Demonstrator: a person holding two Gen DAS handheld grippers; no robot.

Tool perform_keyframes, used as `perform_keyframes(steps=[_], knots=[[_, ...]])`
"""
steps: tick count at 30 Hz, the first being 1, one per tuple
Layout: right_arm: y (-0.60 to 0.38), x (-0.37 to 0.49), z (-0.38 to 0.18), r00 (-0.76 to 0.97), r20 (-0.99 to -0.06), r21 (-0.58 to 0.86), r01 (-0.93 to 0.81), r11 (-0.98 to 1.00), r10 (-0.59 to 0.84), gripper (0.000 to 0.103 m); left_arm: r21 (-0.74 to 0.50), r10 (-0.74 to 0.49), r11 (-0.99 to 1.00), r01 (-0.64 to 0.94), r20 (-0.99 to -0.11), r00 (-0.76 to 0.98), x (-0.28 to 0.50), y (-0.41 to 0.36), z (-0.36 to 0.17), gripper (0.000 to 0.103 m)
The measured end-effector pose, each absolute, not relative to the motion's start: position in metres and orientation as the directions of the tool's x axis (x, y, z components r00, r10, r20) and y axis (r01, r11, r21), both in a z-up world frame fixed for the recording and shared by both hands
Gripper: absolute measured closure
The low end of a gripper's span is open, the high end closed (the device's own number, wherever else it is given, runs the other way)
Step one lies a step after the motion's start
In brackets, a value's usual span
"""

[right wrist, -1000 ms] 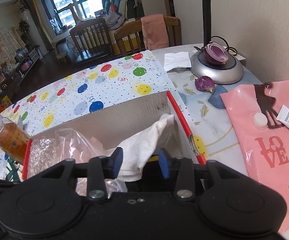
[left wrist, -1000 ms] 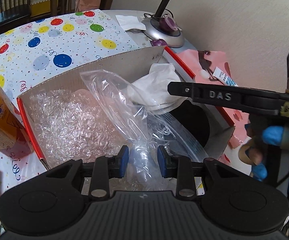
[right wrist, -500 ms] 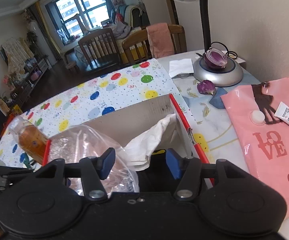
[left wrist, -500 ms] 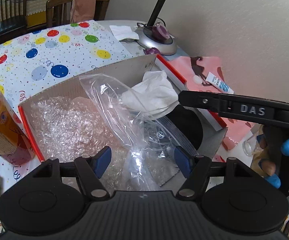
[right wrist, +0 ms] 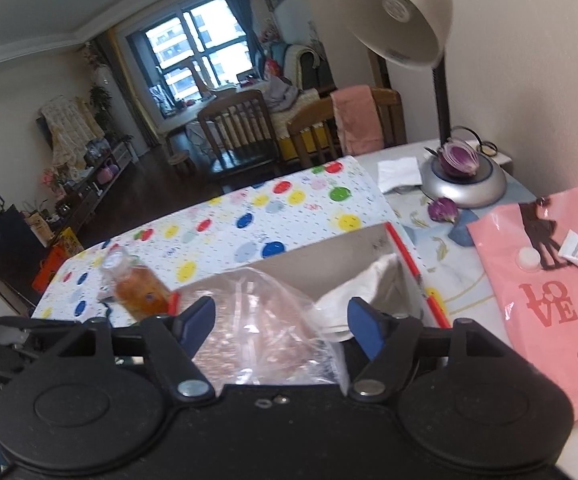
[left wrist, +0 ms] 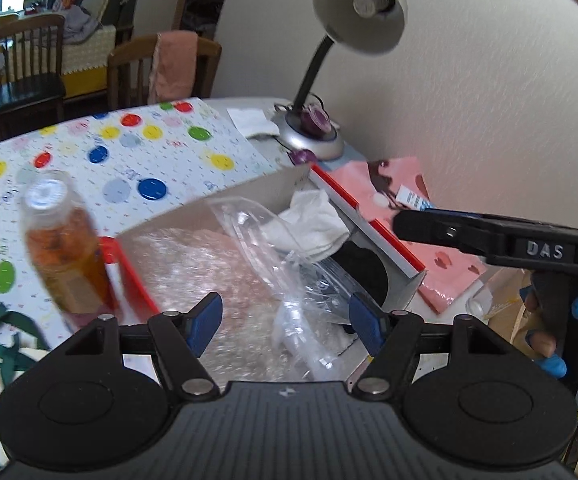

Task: Organize soft objects
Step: 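Move both tools back toward the panda snack pouch and Christmas tote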

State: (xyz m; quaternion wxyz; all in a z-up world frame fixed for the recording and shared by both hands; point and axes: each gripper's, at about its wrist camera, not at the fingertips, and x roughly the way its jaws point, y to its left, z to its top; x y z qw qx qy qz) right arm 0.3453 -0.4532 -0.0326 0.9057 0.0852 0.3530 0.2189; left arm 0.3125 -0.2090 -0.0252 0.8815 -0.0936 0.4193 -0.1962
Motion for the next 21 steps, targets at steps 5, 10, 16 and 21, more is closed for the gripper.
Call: perform_keyframes(steps=[5, 10, 16, 21], knots=[[-0.436, 0.327, -0.016, 0.665, -0.577, 0.3, -0.368, 0.88, 0.475, 0.022, -0.342, -0.404, 0.913, 0.222, -0.685, 0.606, 0.297, -0.167, -0.014, 0.029], [-0.407, 0.308, -0.004, 0.657, -0.562, 0.284, -0.418, 0.863, 0.503, 0.018, -0.329, -0.36, 0.928, 0.175, -0.675, 0.644, 0.284, -0.12, -0.007, 0.029], [-0.36, 0.291, -0.004, 0.617, -0.57, 0.286, -0.47, 0.835, 0.543, 0.013, -0.306, -0.302, 0.945, 0.116, -0.677, 0.671, 0.271, -0.064, -0.003, 0.019], [-0.317, 0.282, -0.014, 0.581, -0.591, 0.299, -0.487, 0.821, 0.56, 0.007, -0.298, -0.272, 0.951, 0.079, -0.69, 0.671, 0.264, -0.02, -0.003, 0.018]])
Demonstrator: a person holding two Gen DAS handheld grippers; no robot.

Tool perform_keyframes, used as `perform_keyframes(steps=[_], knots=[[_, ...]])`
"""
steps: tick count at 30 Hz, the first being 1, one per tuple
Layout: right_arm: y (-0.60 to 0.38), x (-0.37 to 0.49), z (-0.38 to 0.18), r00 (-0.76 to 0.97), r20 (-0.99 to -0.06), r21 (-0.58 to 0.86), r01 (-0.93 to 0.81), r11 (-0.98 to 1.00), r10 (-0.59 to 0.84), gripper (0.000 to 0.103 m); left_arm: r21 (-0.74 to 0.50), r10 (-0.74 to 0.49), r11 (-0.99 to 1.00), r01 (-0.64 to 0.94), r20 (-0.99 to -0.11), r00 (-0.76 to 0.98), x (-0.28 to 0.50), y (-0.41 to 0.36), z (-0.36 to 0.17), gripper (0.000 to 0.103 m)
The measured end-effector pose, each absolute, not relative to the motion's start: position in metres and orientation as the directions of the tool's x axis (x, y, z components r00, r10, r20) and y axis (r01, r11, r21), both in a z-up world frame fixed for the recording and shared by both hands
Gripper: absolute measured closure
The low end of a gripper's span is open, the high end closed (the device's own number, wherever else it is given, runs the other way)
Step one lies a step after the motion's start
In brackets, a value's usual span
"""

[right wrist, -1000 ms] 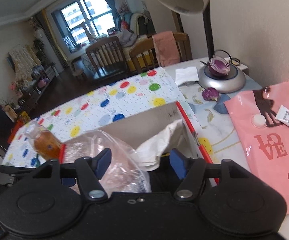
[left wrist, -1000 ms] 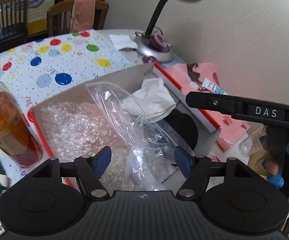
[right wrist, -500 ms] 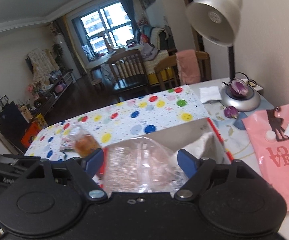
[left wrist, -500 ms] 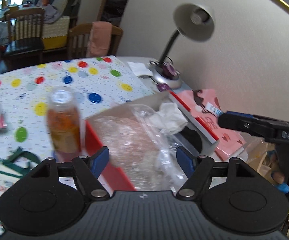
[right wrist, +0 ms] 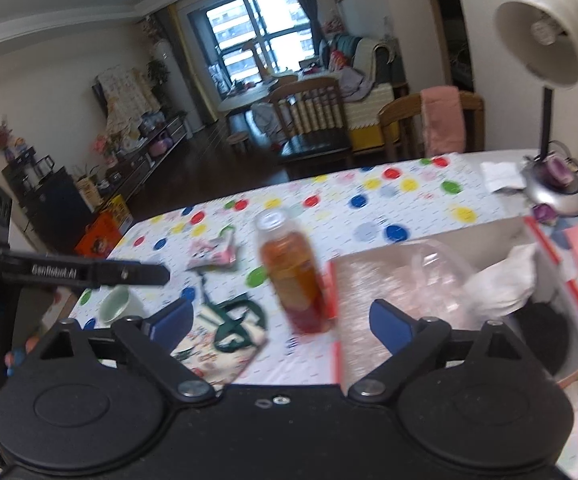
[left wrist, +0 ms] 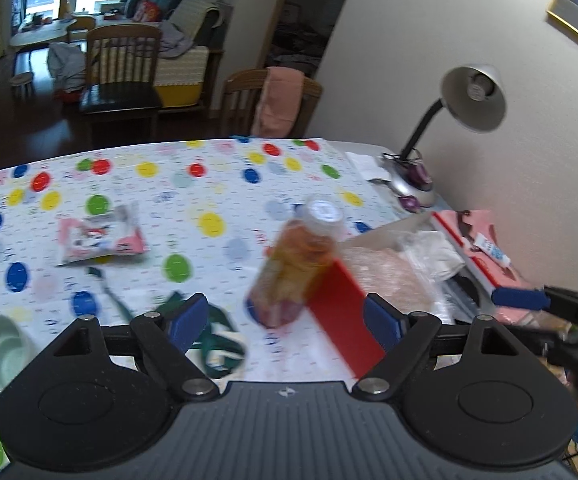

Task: Organize soft objects
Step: 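Move both tools back toward the panda snack pouch and Christmas tote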

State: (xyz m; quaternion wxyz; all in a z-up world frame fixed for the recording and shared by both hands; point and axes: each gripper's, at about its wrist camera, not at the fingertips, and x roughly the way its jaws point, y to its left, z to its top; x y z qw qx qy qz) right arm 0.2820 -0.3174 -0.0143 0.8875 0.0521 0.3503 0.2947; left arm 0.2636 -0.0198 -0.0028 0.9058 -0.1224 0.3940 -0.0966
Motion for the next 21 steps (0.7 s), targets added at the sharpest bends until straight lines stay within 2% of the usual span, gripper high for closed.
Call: perform_keyframes(steps=[7, 12, 13, 16, 21], knots=[[-0.258, 0.268, -0.031, 0.539, -0.629, 0.296, -0.5, 0.814, 0.56, 0.005, -0.278, -0.262, 0.957, 0.087, -0.686, 0.679, 0.262, 0.035, -0.002, 0.014], [-0.222, 0.258, -0.04, 0.517, -0.649, 0.303, -0.496, 0.813, 0.558, 0.005, -0.273, -0.3, 0.951, 0.145, -0.7, 0.648, 0.272, 0.066, -0.007, 0.013], [-0.215, 0.257, -0.041, 0.515, -0.654, 0.302, -0.495, 0.815, 0.554, 0.005, -0.273, -0.311, 0.949, 0.161, -0.705, 0.637, 0.276, 0.072, -0.009, 0.012], [-0.197, 0.255, -0.045, 0.507, -0.668, 0.297, -0.49, 0.82, 0.545, 0.005, -0.274, -0.339, 0.941, 0.201, -0.723, 0.602, 0.288, 0.088, -0.014, 0.0], [-0.17, 0.256, -0.056, 0.496, -0.694, 0.297, -0.463, 0.835, 0.522, 0.005, -0.266, -0.351, 0.936, 0.23, -0.74, 0.573, 0.31, 0.11, -0.025, 0.0]])
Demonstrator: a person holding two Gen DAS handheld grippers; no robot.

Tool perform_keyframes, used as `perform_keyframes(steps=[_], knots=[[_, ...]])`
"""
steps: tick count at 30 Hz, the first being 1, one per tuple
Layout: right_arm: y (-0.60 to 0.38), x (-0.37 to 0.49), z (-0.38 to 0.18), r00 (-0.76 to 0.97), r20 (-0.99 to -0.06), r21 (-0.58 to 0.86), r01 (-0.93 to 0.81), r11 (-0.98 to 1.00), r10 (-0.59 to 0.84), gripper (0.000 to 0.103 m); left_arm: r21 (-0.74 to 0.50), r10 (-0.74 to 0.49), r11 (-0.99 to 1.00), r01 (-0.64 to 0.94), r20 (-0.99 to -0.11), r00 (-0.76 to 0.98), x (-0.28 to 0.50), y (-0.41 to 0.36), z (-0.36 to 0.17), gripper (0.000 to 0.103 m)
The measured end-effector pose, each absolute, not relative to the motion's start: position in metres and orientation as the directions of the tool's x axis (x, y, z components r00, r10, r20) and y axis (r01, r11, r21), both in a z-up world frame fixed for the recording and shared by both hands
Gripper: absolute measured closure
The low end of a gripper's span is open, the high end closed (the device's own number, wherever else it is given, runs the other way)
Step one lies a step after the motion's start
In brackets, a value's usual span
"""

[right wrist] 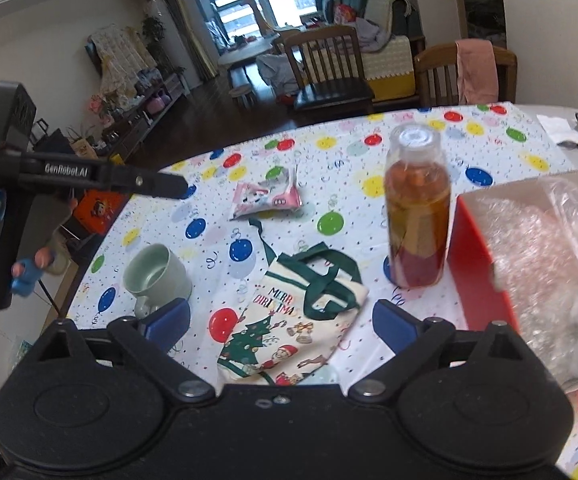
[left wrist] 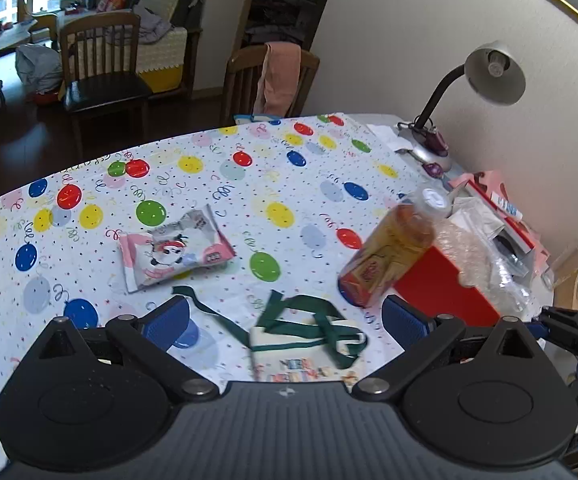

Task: Organize soft objects
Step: 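Move both tools back toward the panda snack pouch and Christmas tote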

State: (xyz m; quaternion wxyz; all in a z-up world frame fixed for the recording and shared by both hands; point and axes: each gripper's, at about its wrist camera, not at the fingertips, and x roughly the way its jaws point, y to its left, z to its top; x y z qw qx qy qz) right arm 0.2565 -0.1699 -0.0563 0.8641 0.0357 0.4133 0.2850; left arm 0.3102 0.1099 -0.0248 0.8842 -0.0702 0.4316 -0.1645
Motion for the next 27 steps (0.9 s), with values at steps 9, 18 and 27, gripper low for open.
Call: perform_keyframes(steps=[9, 18, 27], knots=[[-0.142, 0.266, -0.081, 0.483, -0.738, 0.294, -0.399, 0.869, 0.471, 0.005, -0.071, -0.343, 0.89, 0.451, -0.755, 0.559, 0.366, 0.131, -0.042, 0.0], [-0.123, 0.281, -0.109, 0.461, -0.784, 0.279, -0.336, 0.9, 0.415, 0.005, -0.044, -0.366, 0.829, 0.557, -0.796, 0.482, 0.409, 0.133, -0.083, 0.0], [-0.108, 0.305, -0.138, 0.437, -0.815, 0.288, -0.262, 0.921, 0.379, 0.005, -0.003, -0.352, 0.787, 0.616, -0.823, 0.445, 0.438, 0.127, -0.121, 0.0]])
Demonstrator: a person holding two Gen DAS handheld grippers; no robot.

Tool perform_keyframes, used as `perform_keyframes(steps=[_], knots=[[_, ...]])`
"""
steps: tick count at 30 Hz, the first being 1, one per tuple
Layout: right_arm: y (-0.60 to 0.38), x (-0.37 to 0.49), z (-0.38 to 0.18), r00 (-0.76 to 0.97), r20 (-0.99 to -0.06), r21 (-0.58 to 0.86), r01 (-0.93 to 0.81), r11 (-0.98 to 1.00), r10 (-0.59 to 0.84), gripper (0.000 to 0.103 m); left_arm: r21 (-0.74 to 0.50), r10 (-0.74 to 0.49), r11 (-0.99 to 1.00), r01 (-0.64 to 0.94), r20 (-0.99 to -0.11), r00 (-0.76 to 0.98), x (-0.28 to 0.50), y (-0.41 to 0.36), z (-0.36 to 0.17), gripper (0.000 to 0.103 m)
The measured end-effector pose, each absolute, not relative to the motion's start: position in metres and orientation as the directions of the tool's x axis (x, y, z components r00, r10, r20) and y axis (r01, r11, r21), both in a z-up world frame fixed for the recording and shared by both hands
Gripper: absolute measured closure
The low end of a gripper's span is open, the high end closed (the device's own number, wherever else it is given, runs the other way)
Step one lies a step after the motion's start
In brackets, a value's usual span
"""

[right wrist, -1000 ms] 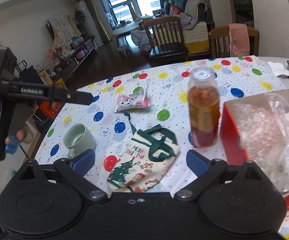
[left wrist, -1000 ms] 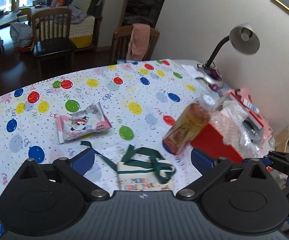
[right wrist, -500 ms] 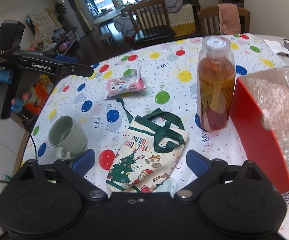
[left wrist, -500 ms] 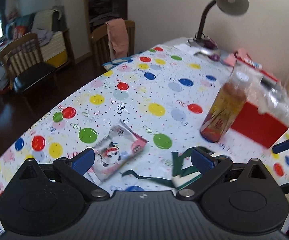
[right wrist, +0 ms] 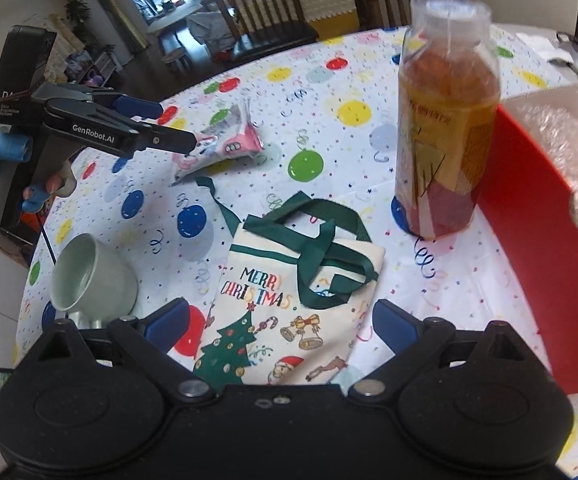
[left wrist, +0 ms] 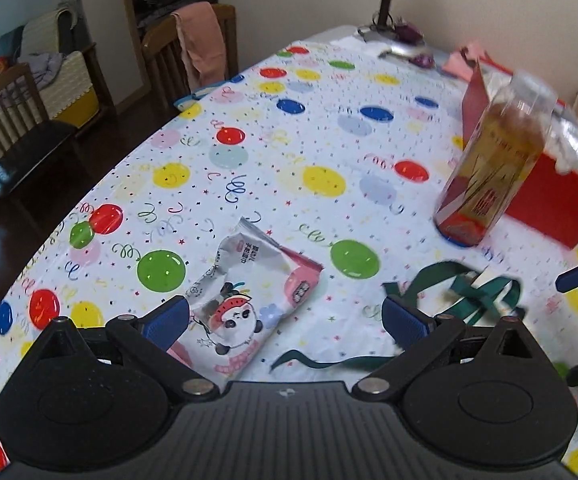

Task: Organize soft objects
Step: 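Move both tools back toward the panda snack pouch and Christmas tote, then grasp the panda snack pouch with the left tool while the right tool grasps the Christmas tote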

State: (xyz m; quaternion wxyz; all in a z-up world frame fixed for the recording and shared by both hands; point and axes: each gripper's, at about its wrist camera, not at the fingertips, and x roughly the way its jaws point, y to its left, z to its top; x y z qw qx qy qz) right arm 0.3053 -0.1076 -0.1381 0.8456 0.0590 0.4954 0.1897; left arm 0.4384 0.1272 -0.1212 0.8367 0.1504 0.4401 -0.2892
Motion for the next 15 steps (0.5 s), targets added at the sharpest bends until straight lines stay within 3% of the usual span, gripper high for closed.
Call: perform_keyframes(steps=[15], knots=[[-0.093, 0.315, -0.181, 0.378, -0.863, 0.287, -0.179, 0.941, 0.335, 0.005, 0.075, -0.311, 0.731, 0.678, -0.848, 0.429, 0.474, 0.122, -0.171, 0.0]])
